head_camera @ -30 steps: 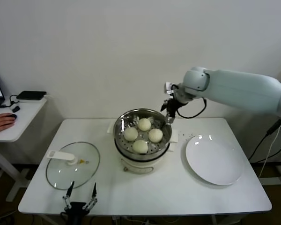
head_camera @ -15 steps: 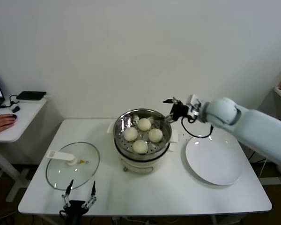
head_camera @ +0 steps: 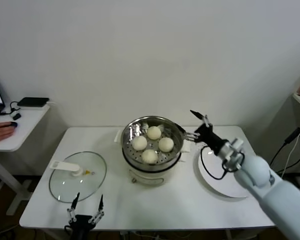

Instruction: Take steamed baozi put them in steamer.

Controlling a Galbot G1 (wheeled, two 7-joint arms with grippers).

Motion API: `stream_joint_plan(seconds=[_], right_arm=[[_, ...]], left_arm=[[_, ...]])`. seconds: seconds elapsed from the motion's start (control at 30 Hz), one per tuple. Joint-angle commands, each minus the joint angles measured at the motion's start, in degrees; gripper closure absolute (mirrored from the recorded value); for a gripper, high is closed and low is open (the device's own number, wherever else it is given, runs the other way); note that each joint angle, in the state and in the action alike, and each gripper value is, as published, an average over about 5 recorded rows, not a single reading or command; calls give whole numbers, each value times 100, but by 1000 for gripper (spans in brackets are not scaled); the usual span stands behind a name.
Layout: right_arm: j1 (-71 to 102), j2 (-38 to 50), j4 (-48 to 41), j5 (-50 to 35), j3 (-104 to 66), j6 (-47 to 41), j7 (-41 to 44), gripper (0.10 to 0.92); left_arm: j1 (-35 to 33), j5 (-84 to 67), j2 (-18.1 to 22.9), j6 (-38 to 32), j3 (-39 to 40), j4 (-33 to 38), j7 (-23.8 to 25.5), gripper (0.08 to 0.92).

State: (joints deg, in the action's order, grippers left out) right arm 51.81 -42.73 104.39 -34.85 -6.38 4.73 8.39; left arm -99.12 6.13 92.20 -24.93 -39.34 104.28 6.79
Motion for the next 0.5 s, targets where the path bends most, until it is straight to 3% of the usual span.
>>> stream_joint_plan(seconds=[0.03, 0.5], right_arm=[[4210, -1623, 402, 445, -2660, 1597, -35, 203], [4726, -2466, 298, 496, -2581, 2322, 50, 203]], left_arm=[[-58, 61, 147, -27, 9, 2, -18, 177], [-103, 87, 140, -21, 15, 86, -20, 177]])
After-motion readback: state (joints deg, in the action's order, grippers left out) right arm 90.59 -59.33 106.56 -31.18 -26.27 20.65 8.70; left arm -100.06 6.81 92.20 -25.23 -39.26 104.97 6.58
